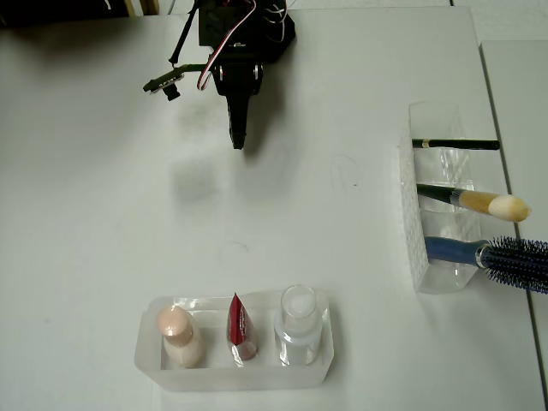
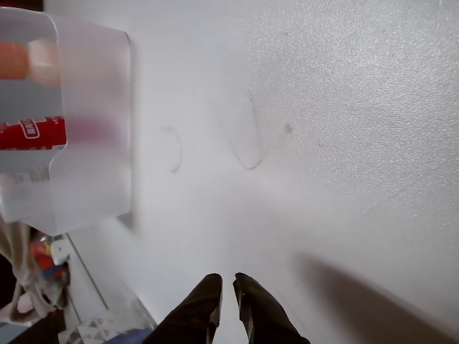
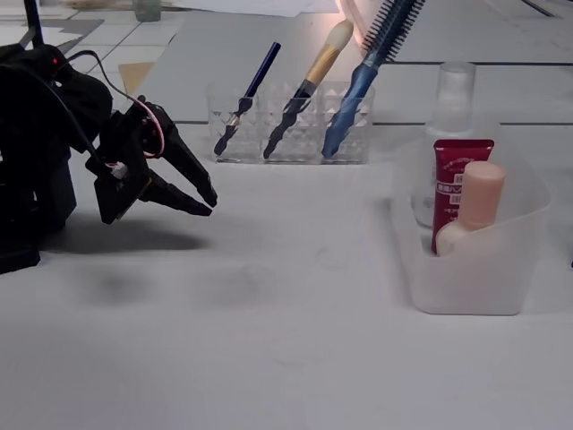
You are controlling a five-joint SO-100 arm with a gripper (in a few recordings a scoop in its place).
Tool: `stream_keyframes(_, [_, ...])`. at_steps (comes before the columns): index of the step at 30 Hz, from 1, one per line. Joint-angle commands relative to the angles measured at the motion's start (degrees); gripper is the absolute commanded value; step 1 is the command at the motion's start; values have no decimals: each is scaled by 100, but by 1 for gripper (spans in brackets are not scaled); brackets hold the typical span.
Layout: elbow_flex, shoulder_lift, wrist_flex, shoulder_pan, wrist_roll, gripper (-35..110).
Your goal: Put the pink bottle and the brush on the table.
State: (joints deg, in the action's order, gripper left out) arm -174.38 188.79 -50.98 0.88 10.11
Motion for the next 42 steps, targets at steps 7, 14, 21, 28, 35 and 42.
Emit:
stream_keyframes(7, [-9, 114, -62, 105, 0, 0])
stream_keyframes(14, [-9, 114, -62, 105, 0, 0])
stream_keyframes(21, [-9, 114, -62, 105, 0, 0])
stream_keyframes(28, [-9, 114, -62, 105, 0, 0])
stream_keyframes(35, [-9, 114, -62, 105, 0, 0])
stream_keyframes(42, [-9, 114, -62, 105, 0, 0])
